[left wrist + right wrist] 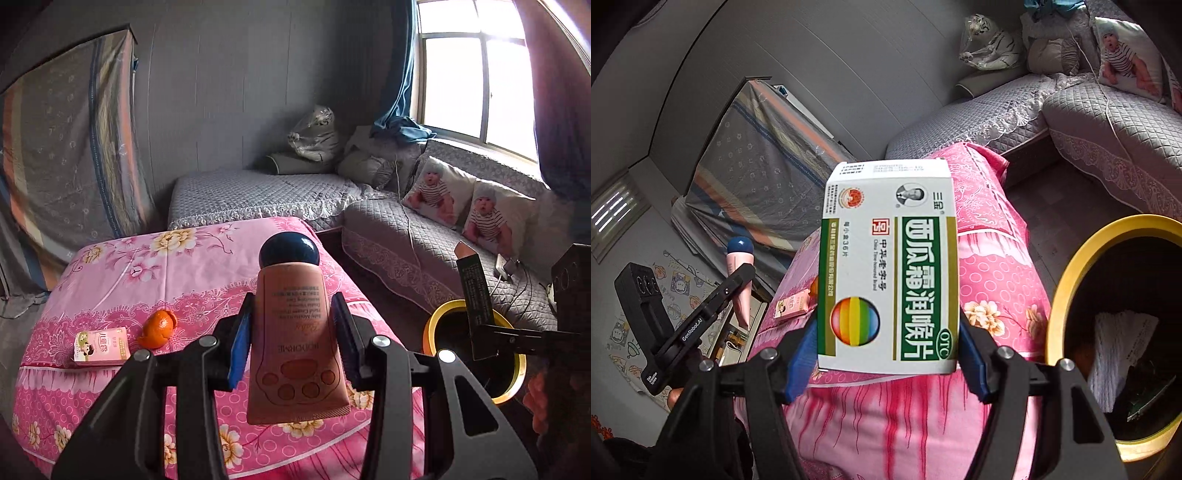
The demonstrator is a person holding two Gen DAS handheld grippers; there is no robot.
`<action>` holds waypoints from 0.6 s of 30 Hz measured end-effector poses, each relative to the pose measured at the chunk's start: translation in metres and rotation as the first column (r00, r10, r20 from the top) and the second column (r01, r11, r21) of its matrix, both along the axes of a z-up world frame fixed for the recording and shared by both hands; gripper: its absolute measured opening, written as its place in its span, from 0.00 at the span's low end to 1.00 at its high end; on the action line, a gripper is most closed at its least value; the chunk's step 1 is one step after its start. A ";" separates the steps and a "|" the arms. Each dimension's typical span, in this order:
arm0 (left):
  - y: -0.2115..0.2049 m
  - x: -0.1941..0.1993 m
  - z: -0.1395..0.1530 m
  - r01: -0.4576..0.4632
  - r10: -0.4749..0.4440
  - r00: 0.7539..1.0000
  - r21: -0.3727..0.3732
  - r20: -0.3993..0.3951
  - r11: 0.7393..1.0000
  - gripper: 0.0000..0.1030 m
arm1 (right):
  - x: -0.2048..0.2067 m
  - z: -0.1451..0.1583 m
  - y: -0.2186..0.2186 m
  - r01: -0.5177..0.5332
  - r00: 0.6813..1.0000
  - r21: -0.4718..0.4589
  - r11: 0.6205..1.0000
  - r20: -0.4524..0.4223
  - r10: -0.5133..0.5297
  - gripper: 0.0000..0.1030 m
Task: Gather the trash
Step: 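Carry the cream tube and medicine box over the bin with both tools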
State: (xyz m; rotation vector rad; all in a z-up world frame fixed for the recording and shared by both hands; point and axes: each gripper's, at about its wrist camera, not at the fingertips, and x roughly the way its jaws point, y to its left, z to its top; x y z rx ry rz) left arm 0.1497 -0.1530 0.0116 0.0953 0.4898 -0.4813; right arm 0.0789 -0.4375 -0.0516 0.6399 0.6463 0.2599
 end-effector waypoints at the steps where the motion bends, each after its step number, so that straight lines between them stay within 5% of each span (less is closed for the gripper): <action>1: -0.007 -0.003 0.001 0.018 -0.018 1.000 0.002 0.006 1.000 0.38 | -0.005 -0.001 -0.006 0.020 1.000 -0.004 1.000 0.002 -0.020 0.61; 18: -0.118 -0.042 0.004 0.244 -0.250 0.965 0.067 0.084 0.967 0.38 | -0.063 -0.033 -0.097 0.284 0.959 0.016 0.959 -0.019 -0.283 0.61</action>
